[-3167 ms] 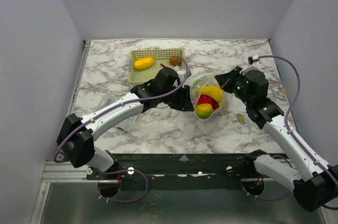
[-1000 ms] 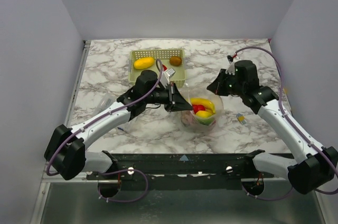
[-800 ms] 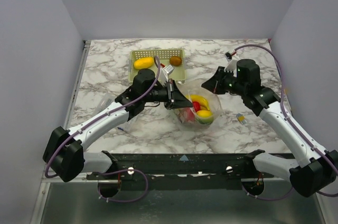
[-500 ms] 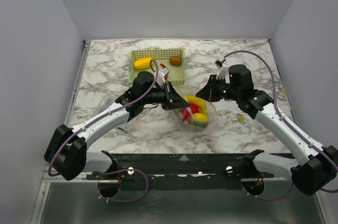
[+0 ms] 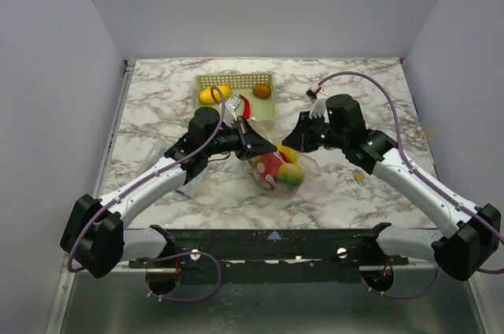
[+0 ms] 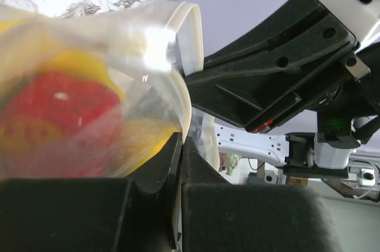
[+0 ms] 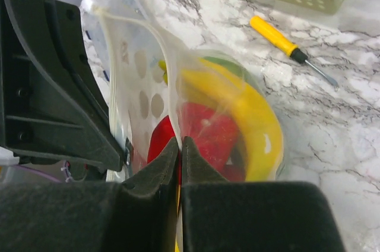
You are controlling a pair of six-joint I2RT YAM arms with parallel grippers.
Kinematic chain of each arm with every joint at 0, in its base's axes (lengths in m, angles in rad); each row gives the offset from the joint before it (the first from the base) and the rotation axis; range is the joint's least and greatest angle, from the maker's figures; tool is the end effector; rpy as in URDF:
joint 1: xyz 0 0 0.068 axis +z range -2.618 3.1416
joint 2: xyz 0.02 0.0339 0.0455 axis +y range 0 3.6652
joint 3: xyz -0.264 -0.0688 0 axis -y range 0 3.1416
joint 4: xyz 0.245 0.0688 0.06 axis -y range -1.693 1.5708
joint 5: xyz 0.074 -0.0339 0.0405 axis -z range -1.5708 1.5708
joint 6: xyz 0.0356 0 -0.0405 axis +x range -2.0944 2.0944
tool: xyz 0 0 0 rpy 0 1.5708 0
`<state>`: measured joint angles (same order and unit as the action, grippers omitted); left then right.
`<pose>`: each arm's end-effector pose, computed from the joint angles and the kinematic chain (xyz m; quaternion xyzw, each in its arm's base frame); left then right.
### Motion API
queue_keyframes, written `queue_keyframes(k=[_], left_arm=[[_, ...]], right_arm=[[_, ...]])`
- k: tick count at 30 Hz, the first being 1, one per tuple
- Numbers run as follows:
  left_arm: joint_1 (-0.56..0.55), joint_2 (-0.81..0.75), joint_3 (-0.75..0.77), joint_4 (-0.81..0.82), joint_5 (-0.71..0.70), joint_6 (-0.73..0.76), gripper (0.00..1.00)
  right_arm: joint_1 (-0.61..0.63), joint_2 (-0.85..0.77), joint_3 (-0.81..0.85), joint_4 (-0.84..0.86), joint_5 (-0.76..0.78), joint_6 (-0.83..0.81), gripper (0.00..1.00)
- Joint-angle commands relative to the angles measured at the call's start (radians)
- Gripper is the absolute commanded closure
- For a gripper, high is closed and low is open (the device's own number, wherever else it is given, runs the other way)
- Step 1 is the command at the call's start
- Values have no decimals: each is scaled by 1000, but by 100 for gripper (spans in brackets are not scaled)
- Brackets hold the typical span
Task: Place the food in the zip-top bag and seal the zipper
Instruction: Adjust the zipper food storage bag at the center of the board.
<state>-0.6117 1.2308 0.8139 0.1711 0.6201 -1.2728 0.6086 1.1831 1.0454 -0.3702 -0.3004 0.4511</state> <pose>0.2175 -0.1778 0.2930 -0.0662 0.7711 -0.6153 0.1498 0.2118 0.1604 0.3312 -0.1427 0.8438 0.3646 0.3672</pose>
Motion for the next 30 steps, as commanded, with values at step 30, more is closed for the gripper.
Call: queue_keyframes(k=[30], left_arm=[[49, -4, -165, 211, 103, -141, 100]], right_arm=[[17, 176, 323, -319, 332, -9, 99]])
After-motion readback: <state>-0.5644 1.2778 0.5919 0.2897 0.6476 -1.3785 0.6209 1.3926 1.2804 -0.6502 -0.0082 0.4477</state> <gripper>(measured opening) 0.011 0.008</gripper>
